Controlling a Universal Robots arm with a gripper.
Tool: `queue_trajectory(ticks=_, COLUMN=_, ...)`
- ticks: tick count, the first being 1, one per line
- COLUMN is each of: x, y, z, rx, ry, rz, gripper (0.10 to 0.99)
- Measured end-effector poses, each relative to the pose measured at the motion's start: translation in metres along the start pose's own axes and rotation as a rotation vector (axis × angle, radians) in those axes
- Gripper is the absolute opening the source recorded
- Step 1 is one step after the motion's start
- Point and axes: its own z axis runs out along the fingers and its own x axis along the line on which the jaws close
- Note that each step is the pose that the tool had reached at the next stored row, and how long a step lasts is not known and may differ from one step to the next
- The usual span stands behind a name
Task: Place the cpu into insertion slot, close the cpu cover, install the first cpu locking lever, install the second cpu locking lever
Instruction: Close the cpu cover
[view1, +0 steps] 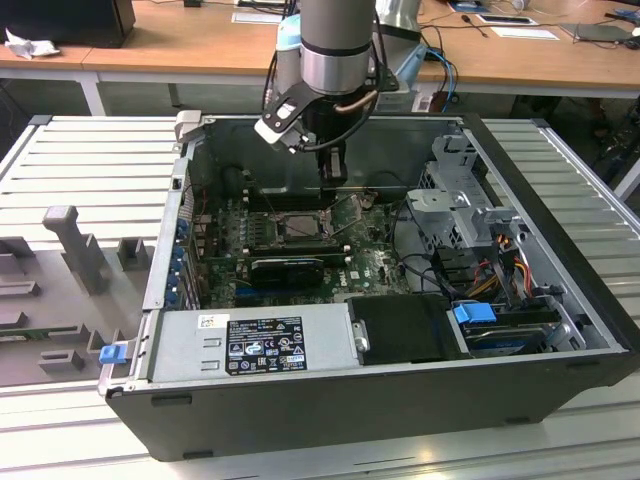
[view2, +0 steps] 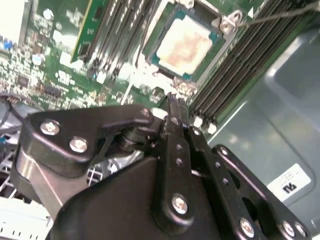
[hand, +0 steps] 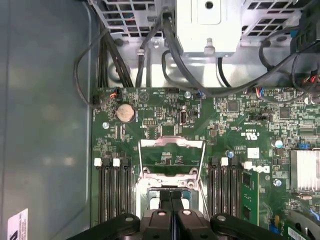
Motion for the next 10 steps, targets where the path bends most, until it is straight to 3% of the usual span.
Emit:
queue_trajectory(ticks=2, x=0.0001, y=0.0187, z=0.0009, rx=0.009, ry=-0.0005, rz=0.0, gripper=0.106)
queue_trajectory(ticks=3, x=0.0001, y=0.0242, z=0.0013, rx=0.009, ry=-0.0002, rz=0.0, gripper=0.106)
queue_trajectory(ticks=10, x=0.0002, y=0.0392, z=0.0022, rx=0.01, ry=-0.0002, rz=0.0, gripper=0.106)
